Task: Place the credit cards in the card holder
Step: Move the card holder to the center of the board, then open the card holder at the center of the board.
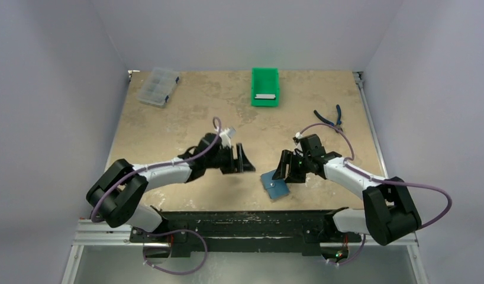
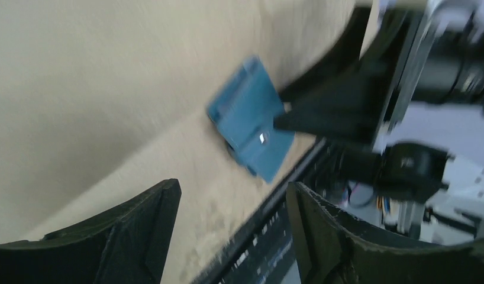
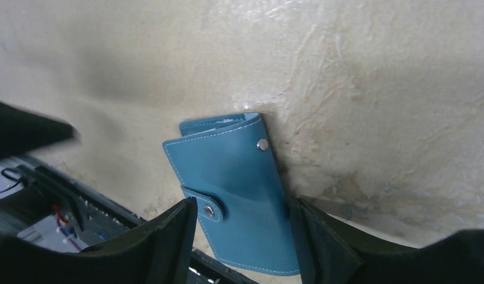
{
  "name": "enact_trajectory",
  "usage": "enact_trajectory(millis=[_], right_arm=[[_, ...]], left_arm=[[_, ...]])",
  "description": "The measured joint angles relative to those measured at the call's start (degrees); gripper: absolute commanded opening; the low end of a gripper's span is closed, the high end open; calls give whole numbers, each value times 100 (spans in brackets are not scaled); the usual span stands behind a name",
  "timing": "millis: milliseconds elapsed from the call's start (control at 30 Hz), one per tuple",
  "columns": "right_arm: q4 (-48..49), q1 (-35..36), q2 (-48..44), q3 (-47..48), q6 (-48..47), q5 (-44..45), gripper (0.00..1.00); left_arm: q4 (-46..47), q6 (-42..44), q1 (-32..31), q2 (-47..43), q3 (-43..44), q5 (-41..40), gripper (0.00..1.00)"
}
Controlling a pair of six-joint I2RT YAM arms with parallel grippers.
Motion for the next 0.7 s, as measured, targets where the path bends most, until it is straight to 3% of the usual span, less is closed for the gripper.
enact_trajectory(millis=[100, 200, 433, 533, 633, 700], right_arm=[[411, 33, 68, -96, 20, -304, 56], [787, 201, 339, -107, 105, -487, 51], [1486, 535, 667, -219, 343, -704, 44], [1541, 542, 579, -317, 361, -566, 43], [1635, 546, 494, -417, 358, -538, 53], [1753, 546, 455, -466, 358, -599, 55]], left_arm=[[15, -310, -850, -72, -435, -92, 61], [127, -518, -1515, -101, -577, -227, 47], [590, -859, -1611, 262, -621, -796, 15], [632, -973, -1611, 586, -621, -1027, 10], [774, -1104, -1604, 726, -612, -1102, 7], [850, -1158, -1606, 772, -612, -1141, 7]])
